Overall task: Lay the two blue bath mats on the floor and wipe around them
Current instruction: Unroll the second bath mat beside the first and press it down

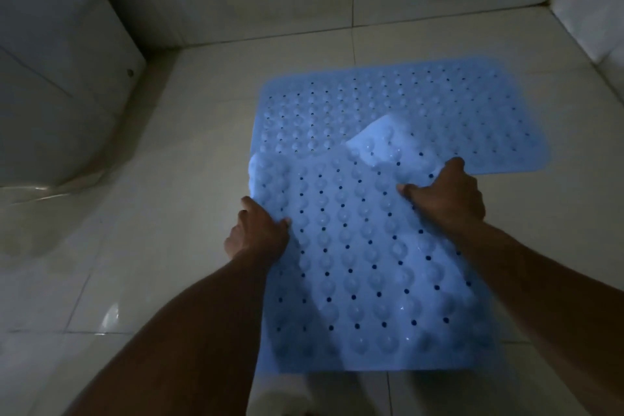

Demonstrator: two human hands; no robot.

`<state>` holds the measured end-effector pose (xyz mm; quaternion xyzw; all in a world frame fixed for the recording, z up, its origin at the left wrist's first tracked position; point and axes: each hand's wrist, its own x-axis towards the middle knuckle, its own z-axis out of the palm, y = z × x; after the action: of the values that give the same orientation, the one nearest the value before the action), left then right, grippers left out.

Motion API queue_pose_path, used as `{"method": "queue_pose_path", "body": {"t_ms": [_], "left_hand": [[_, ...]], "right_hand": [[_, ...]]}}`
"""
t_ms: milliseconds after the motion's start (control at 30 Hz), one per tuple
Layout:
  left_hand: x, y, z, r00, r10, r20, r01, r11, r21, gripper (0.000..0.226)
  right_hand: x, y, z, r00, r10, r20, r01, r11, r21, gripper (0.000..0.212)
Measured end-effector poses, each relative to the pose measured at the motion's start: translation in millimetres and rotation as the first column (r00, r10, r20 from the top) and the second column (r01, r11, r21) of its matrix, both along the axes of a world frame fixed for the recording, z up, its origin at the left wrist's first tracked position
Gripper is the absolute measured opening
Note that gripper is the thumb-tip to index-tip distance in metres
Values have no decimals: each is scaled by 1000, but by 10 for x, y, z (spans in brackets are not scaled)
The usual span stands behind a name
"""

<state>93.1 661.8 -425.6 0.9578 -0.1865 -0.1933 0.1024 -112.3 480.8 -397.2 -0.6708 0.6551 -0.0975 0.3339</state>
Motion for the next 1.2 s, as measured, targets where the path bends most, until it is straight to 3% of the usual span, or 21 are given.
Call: {"method": "queue_pose_path", "body": {"t_ms": [100, 200, 300, 367, 500, 567, 633, 700, 833, 933, 1033, 1100, 1200], "left_hand": [[-204, -122, -14, 994, -85, 64, 86, 996, -15, 65], [-284, -219, -25, 997, -47, 65, 48, 999, -22, 68], [-280, -203, -87, 998, -39, 54, 37, 999, 33, 68], [-258, -153, -122, 997, -48, 53, 45, 997, 62, 68], [-185, -68, -199, 1000, -29, -9, 29, 999, -23, 72], [-155, -64, -226, 995, -8, -103, -6, 990, -141, 69], [-135, -62, -235, 992, -13, -125, -11, 981, -195, 65], [-138, -45, -231, 995, -23, -94, 8, 987, -158, 65], [-130, -6, -268, 998, -61, 27, 62, 998, -32, 72], [-114, -18, -308, 999, -41, 33, 41, 999, -4, 79], [-113, -30, -350, 999, -26, 19, 26, 1000, 16, 83], [-111, -31, -365, 999, -34, 14, 33, 999, 29, 84], [-116, -44, -376, 999, -36, 14, 35, 999, 30, 83]], "right_hand": [[-79, 321, 175, 993, 83, -86, -108, 934, -340, 71], [-64, 502, 206, 961, 193, -200, -261, 872, -415, 73], [-56, 532, 110, 875, 325, -359, -405, 897, -175, 90], [-91, 515, 5, 871, 354, -341, -377, 926, -1, 97], [-288, 252, -179, 935, 146, -322, -148, 989, 18, 80], [-443, 80, -313, 977, 9, -213, 22, 989, 143, 79], [-594, -14, -467, 990, -32, -138, 54, 986, 159, 73], [-707, -39, -625, 992, -81, -92, 95, 984, 153, 75], [-735, -4, -777, 985, -75, -155, 112, 963, 247, 103], [-626, -22, -669, 992, -119, 48, 101, 958, 269, 92], [-606, -66, -483, 859, -246, 449, -53, 829, 557, 68], [-663, -71, -368, 793, -369, 485, -105, 702, 704, 56], [-692, -20, -291, 780, -416, 467, -184, 561, 807, 50]]}}
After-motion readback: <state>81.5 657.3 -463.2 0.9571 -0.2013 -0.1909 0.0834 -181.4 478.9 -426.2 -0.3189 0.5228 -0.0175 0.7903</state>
